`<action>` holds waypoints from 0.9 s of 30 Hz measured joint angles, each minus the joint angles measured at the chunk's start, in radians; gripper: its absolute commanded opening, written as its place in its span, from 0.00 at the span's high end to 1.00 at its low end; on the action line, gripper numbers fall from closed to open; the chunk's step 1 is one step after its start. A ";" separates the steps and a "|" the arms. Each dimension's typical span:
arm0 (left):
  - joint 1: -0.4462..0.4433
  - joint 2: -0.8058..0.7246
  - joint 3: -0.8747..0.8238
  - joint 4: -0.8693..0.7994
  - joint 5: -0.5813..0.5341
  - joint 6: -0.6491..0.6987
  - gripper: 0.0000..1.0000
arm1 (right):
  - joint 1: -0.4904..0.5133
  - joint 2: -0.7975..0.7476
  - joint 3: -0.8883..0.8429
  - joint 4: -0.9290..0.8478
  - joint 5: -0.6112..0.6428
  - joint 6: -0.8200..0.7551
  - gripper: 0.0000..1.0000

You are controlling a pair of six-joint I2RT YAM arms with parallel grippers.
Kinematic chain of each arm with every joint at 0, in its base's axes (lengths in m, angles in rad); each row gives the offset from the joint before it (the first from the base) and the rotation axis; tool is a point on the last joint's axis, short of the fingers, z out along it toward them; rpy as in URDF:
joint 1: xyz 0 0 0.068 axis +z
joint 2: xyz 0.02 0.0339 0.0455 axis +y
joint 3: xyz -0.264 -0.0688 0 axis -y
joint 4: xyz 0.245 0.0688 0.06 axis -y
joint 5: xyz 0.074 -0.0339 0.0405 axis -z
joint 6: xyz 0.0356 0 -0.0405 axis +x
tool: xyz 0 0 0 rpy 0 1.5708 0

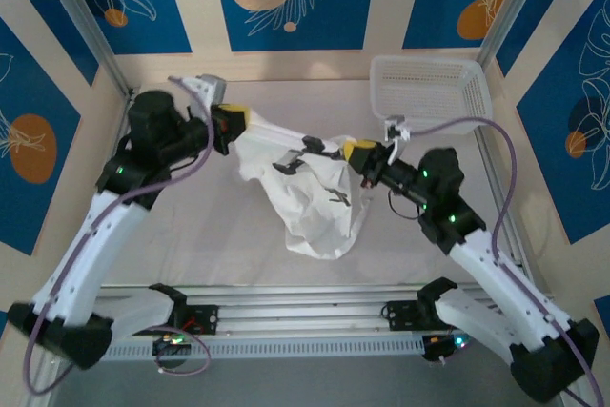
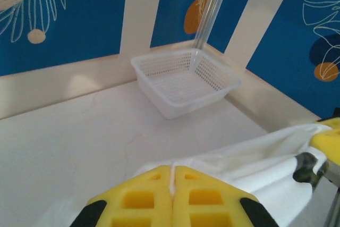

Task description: Fold the inside-out t-shirt

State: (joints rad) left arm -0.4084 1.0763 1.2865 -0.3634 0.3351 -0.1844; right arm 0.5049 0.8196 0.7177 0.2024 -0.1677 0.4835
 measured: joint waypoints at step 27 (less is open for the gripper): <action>-0.121 0.512 -0.130 -0.052 -0.099 -0.158 0.40 | 0.008 0.650 0.225 -0.504 0.075 0.136 0.37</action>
State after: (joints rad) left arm -0.5289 1.5879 1.1564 -0.4152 0.2359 -0.3428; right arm 0.5133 1.4693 0.9428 -0.3019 -0.0929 0.6197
